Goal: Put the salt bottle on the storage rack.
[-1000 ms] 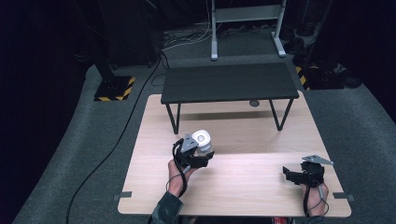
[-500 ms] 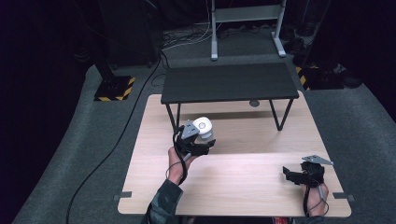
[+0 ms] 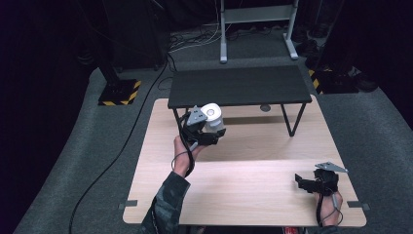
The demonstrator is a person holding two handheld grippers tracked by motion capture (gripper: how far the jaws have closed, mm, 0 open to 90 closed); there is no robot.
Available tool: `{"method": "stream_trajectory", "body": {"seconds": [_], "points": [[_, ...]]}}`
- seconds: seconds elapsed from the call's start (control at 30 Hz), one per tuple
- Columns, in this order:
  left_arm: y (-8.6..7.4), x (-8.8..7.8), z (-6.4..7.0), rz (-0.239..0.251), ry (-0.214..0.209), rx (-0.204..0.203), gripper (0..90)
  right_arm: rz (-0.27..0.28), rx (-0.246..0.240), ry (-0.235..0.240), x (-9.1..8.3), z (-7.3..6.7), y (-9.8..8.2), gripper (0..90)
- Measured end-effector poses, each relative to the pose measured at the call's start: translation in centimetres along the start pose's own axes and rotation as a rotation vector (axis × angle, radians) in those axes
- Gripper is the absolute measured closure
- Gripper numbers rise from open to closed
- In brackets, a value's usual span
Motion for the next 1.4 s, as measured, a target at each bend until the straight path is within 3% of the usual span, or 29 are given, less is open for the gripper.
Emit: {"method": "stream_trajectory", "body": {"seconds": [0.47,0.87,1.17,1.4], "points": [[4.7,-0.5,-1.5,0.009,-0.003,0.025,27.9,0.001,-0.001,-0.001,0.0,0.0,0.0,0.9],[8.0,0.3,-3.1,-0.001,0.016,0.016,27.9,0.005,0.002,0.0,0.0,0.1,0.0,0.9],[9.2,1.3,-4.9,0.01,0.027,-0.017,28.0,0.001,0.003,0.0,0.0,0.0,0.0,0.8],[9.4,2.3,-6.0,-0.011,0.057,-0.048,28.0,0.001,0.003,0.003,0.0,0.1,0.0,0.8]]}}
Point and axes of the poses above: each handheld gripper's, and its own axes: x roughly forward along the jaws, y roughly out of its top, z roughly to its right, the point moved 7 cm from there along x, roughly forward along the jaws, and after that the axes turned 7 degrees about -y, right-handed, at the moved point
